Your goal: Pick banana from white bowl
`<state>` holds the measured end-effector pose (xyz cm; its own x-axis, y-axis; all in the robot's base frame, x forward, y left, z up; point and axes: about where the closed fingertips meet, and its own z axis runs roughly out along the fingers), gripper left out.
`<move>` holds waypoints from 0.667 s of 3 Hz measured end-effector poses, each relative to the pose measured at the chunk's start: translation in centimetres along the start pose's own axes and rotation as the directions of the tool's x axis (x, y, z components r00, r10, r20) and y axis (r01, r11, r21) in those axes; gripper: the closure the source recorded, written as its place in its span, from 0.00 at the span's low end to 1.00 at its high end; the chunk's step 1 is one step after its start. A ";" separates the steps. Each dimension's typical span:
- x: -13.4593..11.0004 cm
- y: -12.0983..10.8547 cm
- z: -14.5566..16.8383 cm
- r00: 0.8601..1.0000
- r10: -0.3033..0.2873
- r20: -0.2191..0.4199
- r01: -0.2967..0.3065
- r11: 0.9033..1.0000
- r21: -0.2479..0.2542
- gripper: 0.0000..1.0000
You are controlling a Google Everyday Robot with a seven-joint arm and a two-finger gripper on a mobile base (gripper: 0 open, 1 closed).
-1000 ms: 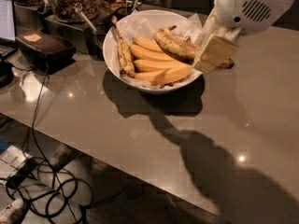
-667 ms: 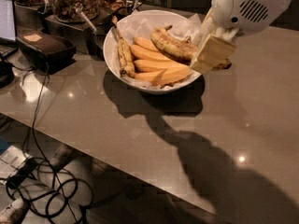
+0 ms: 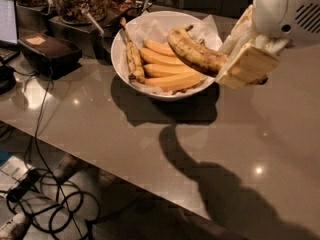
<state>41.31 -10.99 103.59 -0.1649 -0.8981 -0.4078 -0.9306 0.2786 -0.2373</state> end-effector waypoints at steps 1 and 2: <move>-0.6 0.4 0.0 1.000 -0.029 0.000 0.029 1.000 0.007 1.00; -1.5 1.9 2.6 0.995 -0.095 -0.027 0.094 0.995 -0.028 1.00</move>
Offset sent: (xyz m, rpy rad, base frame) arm -0.0069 0.0459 -0.0724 -0.1142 0.0794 0.1611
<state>40.65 -8.24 101.47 -0.0847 -0.9294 -0.3592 -0.9509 0.1831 -0.2495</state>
